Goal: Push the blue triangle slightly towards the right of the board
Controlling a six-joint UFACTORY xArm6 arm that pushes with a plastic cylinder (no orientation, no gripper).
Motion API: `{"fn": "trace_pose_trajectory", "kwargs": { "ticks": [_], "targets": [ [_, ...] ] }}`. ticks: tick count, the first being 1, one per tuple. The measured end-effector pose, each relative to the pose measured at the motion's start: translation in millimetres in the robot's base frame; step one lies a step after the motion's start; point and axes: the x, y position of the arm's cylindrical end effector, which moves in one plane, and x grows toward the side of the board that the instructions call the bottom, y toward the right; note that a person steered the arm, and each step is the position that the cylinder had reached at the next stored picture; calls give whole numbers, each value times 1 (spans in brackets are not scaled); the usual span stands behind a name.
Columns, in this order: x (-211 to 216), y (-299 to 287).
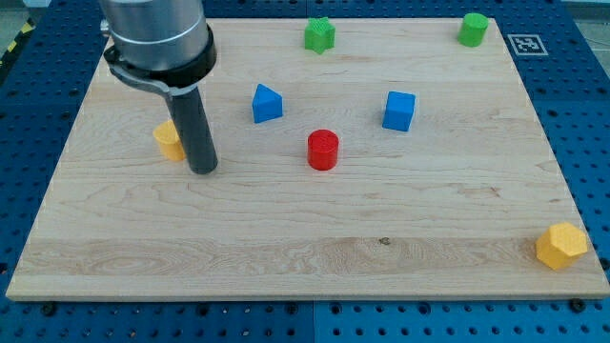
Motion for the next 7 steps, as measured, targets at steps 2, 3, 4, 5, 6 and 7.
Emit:
{"fn": "trace_pose_trajectory", "kwargs": {
  "ticks": [2, 3, 4, 5, 6, 7],
  "targets": [
    [-11, -31],
    [-22, -39],
    [-23, -39],
    [-23, -16],
    [-23, 7],
    [-23, 8]
  ]
}}
